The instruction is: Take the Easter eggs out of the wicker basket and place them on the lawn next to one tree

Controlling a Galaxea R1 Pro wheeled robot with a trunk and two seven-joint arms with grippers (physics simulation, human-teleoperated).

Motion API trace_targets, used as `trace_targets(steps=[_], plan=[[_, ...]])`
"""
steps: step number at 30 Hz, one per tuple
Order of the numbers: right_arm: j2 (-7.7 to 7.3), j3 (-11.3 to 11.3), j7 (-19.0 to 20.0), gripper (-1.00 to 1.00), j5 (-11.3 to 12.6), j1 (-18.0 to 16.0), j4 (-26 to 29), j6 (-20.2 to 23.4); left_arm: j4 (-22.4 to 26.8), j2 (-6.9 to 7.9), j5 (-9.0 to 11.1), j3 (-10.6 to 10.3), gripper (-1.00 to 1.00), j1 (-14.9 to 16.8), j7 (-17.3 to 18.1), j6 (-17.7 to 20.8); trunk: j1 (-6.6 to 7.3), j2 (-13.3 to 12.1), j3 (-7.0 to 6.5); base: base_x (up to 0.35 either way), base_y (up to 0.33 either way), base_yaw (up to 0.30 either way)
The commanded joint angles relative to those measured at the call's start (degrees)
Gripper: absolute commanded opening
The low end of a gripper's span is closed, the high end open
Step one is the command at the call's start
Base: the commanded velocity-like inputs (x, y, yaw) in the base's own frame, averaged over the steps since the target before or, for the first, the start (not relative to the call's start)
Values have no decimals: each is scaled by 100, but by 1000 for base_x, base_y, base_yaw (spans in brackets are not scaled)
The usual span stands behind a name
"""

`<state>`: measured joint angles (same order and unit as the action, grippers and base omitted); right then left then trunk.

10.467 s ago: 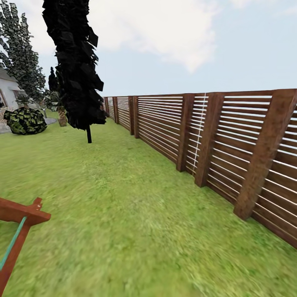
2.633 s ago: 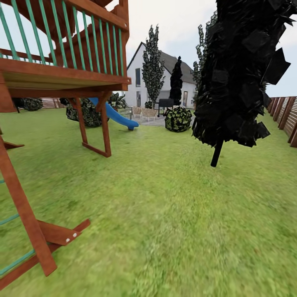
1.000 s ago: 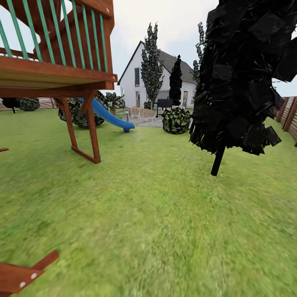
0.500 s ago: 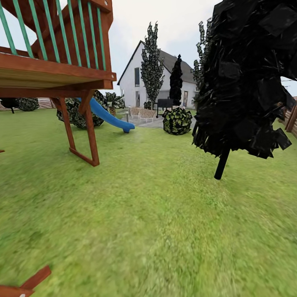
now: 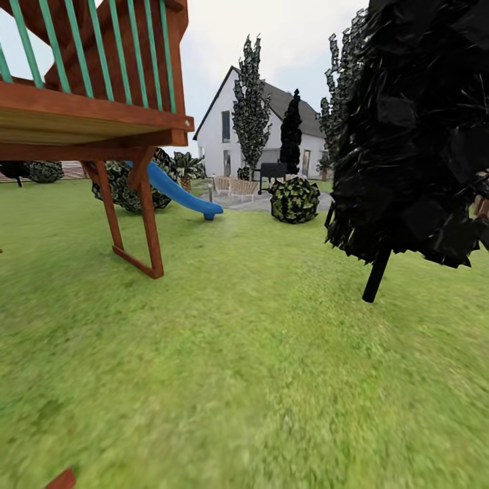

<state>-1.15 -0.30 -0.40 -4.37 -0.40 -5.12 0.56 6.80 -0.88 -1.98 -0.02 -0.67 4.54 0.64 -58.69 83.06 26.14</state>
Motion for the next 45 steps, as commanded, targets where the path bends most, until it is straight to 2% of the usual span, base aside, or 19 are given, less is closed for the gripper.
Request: trace_targets(steps=[1,8,45], plan=[[0,-5,-4,100,-46,-4,-6,6,14,0,-21,2,100,-4,12,7,-4,2,4,328,130,0],[0,-5,-4,100,-46,-4,-4,6,23,0,-21,2,100,-5,12,7,-4,2,4,328,105,0],[1,-5,-3,100,-46,-4,-3,7,32,0,-21,11,100,-5,12,7,-4,2,4,328,2,0]])
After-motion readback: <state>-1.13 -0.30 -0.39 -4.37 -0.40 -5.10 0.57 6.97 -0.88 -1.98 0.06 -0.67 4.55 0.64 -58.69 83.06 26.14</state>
